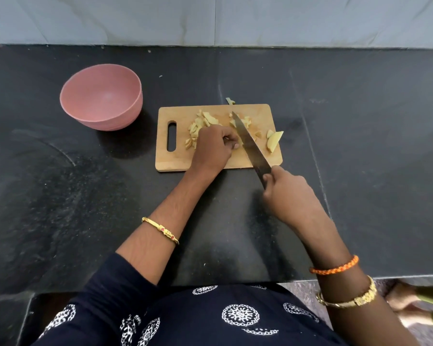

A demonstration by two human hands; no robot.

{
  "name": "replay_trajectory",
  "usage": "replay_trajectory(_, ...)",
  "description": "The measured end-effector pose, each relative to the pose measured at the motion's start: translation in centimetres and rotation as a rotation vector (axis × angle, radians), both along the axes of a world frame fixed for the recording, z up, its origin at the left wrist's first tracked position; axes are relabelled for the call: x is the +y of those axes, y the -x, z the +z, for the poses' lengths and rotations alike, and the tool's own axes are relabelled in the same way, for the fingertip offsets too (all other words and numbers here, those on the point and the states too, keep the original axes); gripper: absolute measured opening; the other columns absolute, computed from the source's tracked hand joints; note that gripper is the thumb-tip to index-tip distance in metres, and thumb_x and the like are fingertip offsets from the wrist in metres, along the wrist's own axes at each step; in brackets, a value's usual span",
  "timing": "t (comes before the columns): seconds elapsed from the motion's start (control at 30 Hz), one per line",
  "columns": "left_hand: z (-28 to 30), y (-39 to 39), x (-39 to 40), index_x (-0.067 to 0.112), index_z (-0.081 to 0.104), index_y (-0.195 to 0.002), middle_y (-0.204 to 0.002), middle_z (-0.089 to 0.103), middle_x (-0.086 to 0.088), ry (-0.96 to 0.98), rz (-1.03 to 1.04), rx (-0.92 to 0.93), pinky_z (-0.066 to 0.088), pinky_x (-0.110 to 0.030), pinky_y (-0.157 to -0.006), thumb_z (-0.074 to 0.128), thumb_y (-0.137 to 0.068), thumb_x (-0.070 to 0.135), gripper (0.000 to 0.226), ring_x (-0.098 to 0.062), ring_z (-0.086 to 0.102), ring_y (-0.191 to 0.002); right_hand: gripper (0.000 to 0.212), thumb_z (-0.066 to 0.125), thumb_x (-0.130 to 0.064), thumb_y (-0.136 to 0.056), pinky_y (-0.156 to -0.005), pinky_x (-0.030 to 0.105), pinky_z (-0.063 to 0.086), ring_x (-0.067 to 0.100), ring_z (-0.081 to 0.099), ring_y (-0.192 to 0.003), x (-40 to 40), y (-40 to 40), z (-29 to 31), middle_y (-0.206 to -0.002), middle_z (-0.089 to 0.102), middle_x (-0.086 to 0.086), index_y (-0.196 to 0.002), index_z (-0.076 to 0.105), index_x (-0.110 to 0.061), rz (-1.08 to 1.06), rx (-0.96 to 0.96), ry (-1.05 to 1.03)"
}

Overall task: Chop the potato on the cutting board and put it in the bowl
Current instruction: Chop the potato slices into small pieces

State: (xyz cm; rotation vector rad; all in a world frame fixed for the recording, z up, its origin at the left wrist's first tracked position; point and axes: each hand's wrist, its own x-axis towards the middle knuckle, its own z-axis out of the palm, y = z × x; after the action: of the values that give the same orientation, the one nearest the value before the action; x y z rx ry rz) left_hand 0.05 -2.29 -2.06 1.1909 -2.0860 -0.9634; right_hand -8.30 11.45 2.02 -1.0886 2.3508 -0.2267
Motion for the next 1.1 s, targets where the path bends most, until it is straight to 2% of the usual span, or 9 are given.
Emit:
replay_trajectory(0.1, 0.1, -0.2, -0.2, 0.006, 0.072, -0.096, -0.094, 0.07, -0.005, -0.005, 0.01, -0.018, 0.049, -0.019, -0.079, 0.072, -0.077, 0.005, 0.019, -0.008, 0.059, -0.079, 0.022, 0.033, -0.032, -0.1, -0.068, 0.037, 0.043, 0.033, 0.05, -0.074, 0.4, -0.1, 0.4, -0.077, 0.05, 0.01, -0.09, 0.042, -0.014, -0.033, -0.002, 0.113)
replay_trajectory(0.2, 0.2, -0.3, -0.2, 0.006, 0.07, -0.102, -0.099, 0.07, -0.005, 0.029, 0.027, -0.055, 0.048, -0.019, -0.08, 0.074, -0.076, 0.008, 0.026, -0.008, 0.059, -0.081, 0.022, 0.032, -0.033, -0.101, -0.067, 0.037, 0.041, 0.032, 0.049, -0.073, 0.0, -0.4, 0.0, -0.079, 0.05, 0.01, -0.09, 0.041, -0.015, -0.02, 0.009, 0.123)
replay_trajectory(0.37, 0.5, 0.0, -0.5, 0.005, 0.073, -0.096, -0.097, 0.071, -0.009, 0.023, 0.034, -0.166, 0.043, -0.019, -0.079, 0.071, -0.081, 0.011, 0.016, -0.017, 0.063, -0.088, 0.021, 0.03, -0.034, -0.102, -0.065, 0.036, 0.038, 0.03, 0.046, -0.07, -1.0, -0.9, -1.1, -0.067, 0.039, 0.002, -0.093, 0.039, -0.017, -0.002, 0.035, 0.103)
replay_trajectory(0.57, 0.4, 0.0, -0.9, 0.006, 0.074, -0.093, -0.094, 0.07, -0.009, 0.013, 0.006, -0.194, 0.044, -0.021, -0.08, 0.071, -0.079, 0.012, 0.015, -0.018, 0.061, -0.087, 0.017, 0.029, -0.033, -0.102, -0.065, 0.036, 0.035, 0.029, 0.043, -0.07, -1.7, -0.7, -1.3, -0.066, 0.035, 0.002, -0.093, 0.035, -0.019, 0.003, 0.059, 0.087)
replay_trajectory(0.77, 0.5, 0.2, -1.2, 0.005, 0.074, -0.09, -0.091, 0.068, -0.009, 0.024, -0.012, -0.226, 0.049, -0.028, -0.081, 0.072, -0.079, 0.012, 0.013, -0.017, 0.058, -0.081, 0.002, 0.034, -0.017, -0.099, -0.063, 0.038, 0.039, 0.028, 0.048, -0.075, -3.1, -0.8, -1.1, -0.069, 0.036, 0.003, -0.1, 0.033, -0.019, 0.038, 0.103, 0.015)
replay_trajectory(0.9, 0.5, 0.2, -1.2, 0.006, 0.074, -0.087, -0.087, 0.069, -0.005, 0.025, -0.013, -0.2, 0.041, -0.016, -0.07, 0.07, -0.079, 0.007, 0.009, -0.008, 0.053, -0.073, 0.018, 0.033, -0.009, -0.095, -0.063, 0.039, 0.04, 0.027, 0.049, -0.076, -4.3, -1.1, -1.1, -0.069, 0.036, 0.003, -0.111, 0.039, -0.016, 0.066, 0.098, -0.021)
replay_trajectory(1.0, 0.2, 0.1, -0.7, 0.007, 0.075, -0.084, -0.083, 0.068, -0.002, 0.021, 0.02, -0.165, 0.034, -0.003, -0.061, 0.068, -0.08, 0.004, 0.009, -0.001, 0.049, -0.066, 0.012, 0.033, -0.01, -0.096, -0.062, 0.038, 0.04, 0.027, 0.049, -0.075, -4.2, -1.2, -1.1, -0.071, 0.038, 0.003, -0.104, 0.036, -0.017, 0.059, 0.069, -0.04)
replay_trajectory(1.1, -0.1, 0.1, -0.4, 0.007, 0.075, -0.082, -0.079, 0.065, -0.001, 0.023, 0.062, -0.12, 0.034, -0.008, -0.062, 0.067, -0.08, 0.003, 0.009, -0.002, 0.049, -0.066, 0.003, 0.032, -0.017, -0.1, -0.061, 0.038, 0.037, 0.023, 0.046, -0.069, -2.9, -1.1, -0.8, -0.073, 0.039, 0.004, -0.1, 0.035, -0.018, 0.066, 0.036, -0.071)
